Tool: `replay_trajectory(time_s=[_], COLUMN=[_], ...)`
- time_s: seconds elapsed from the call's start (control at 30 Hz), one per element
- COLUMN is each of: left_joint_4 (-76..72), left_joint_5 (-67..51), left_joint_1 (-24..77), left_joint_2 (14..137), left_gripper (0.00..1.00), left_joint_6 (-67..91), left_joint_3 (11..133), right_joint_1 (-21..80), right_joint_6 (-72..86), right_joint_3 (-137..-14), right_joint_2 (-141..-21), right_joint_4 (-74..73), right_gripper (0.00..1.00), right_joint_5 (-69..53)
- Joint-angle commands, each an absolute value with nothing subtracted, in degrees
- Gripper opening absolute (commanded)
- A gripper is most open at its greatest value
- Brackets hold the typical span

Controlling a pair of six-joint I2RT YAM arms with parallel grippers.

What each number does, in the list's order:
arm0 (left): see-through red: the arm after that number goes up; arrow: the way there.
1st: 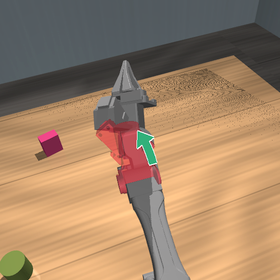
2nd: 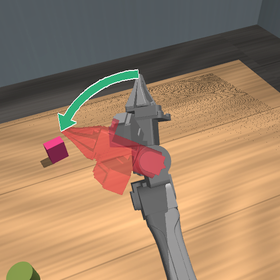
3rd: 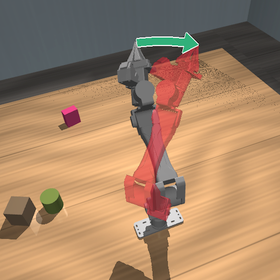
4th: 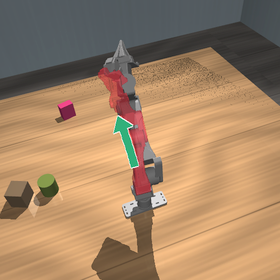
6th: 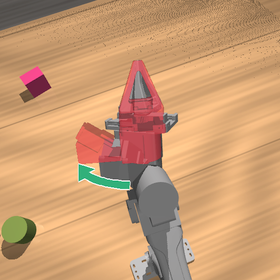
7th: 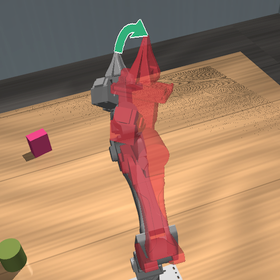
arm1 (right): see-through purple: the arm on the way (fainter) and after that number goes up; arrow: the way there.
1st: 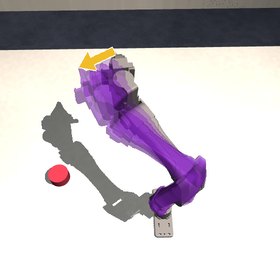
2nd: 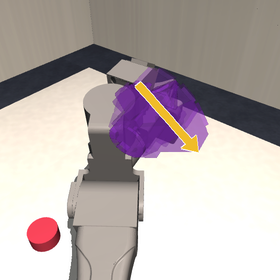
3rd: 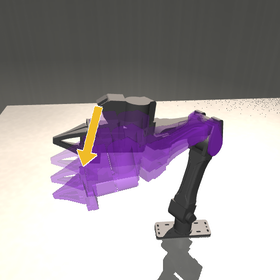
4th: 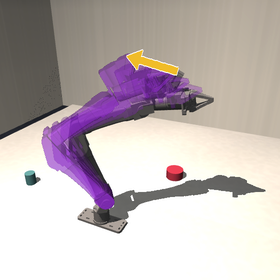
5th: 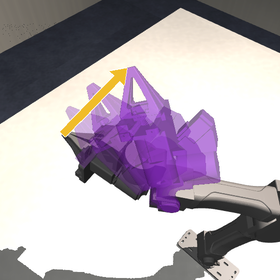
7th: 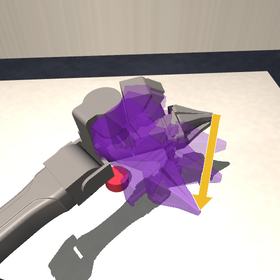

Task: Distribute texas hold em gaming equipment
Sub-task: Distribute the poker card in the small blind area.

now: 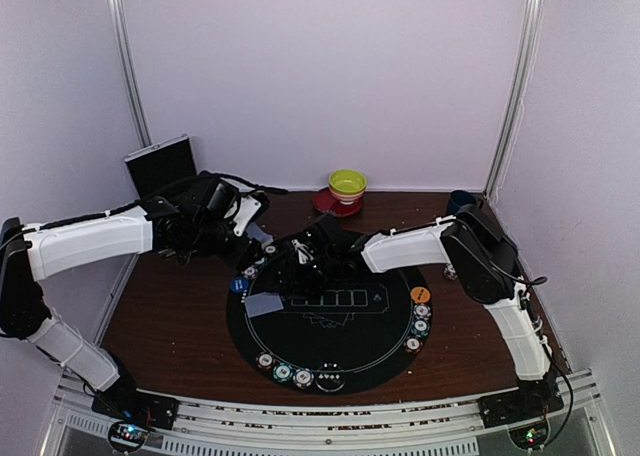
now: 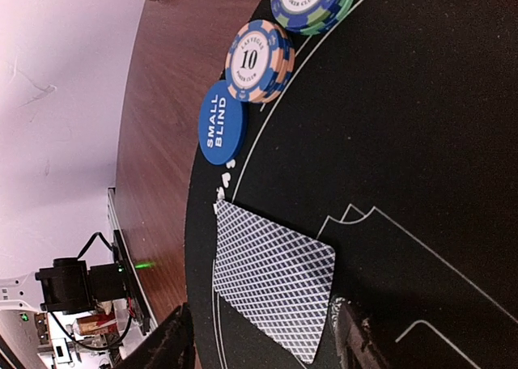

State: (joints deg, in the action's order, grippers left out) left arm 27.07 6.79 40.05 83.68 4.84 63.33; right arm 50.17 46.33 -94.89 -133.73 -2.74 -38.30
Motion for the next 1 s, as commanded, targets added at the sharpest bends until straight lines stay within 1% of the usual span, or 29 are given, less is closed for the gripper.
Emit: replay_trajectory(time_s=[0.0,0.47,0.97], left_joint_4=[24.55,24.55,24.59], left_joint_5=[6.3,6.06,5.93], left_joint_1=[39.51,39.51,39.49], left_joint_2=[81.48,81.36,81.47], left_gripper=[0.57,0.57,0.57], left_joint_6=[4.57,4.48,4.65], left_joint_3=[63.21,63.19,63.19], right_joint_1=[50.68,54.16,54.75], right_joint_6=[43.69,46.2,44.51], right_joint_3=[-94.38,-96.8,-103.01], right_joint_2=[-132.86,-137.24,-140.36], right_joint_4=[-5.87,-4.61,-7.16], right_gripper=[0.62,0.62,0.63], right_joint_5=[-35.55,-39.48,-38.53])
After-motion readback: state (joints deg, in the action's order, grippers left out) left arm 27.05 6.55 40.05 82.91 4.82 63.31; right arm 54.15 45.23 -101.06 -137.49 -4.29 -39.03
